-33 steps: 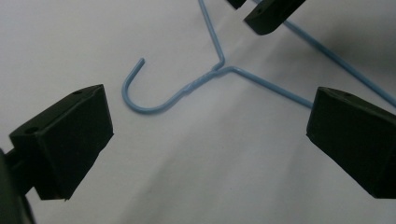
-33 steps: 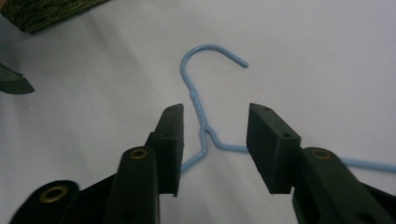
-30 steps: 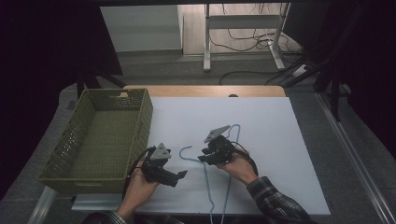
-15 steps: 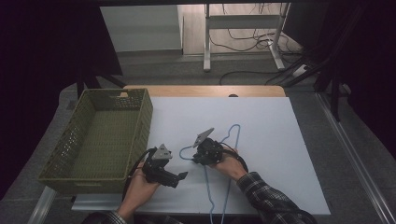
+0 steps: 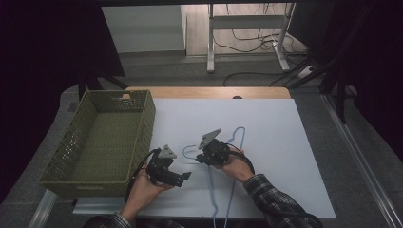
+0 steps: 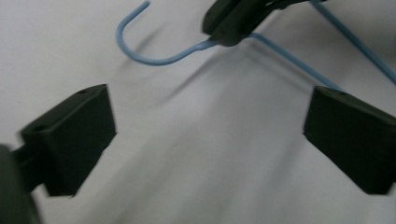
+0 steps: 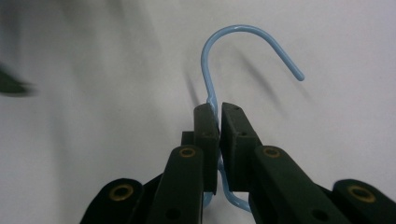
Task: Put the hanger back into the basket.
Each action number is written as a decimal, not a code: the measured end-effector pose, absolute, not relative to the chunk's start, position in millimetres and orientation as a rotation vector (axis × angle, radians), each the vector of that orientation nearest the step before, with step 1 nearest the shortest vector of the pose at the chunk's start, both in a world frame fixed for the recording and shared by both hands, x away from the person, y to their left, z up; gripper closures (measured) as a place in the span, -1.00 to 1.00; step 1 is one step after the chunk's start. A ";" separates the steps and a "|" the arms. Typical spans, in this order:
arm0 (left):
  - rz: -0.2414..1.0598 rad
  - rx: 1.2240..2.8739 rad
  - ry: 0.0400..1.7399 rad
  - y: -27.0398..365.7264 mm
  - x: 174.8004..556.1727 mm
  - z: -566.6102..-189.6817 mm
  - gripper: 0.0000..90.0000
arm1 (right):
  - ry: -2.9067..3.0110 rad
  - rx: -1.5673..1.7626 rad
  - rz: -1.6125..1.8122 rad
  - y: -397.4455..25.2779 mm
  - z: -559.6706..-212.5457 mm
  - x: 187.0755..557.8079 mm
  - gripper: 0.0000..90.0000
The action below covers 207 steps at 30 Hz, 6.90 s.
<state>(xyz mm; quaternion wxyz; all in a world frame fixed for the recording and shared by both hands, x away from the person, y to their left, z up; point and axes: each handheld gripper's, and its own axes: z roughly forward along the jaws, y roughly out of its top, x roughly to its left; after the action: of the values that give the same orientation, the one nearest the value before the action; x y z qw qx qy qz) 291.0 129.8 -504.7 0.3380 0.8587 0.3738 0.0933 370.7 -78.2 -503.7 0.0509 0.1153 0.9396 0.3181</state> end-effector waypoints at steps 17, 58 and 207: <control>0.283 2.237 0.941 121.6 343.2 -522.4 0.92 | 2.831 0.369 1.066 -88.6 -487.0 366.3 0.88; 0.262 2.184 0.865 115.4 337.7 -510.3 0.75 | 2.814 0.965 0.978 -110.7 -501.9 324.1 0.38; 0.376 2.042 1.127 276.4 340.8 -332.7 0.95 | 2.484 1.048 1.192 -255.3 -442.4 296.7 -1.00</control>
<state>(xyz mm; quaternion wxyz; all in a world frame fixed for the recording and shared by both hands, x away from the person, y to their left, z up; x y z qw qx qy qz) 340.8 276.4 -332.7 0.3797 0.7997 0.4412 0.1471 296.7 -255.3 -442.4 0.0966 0.3540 0.8387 0.4024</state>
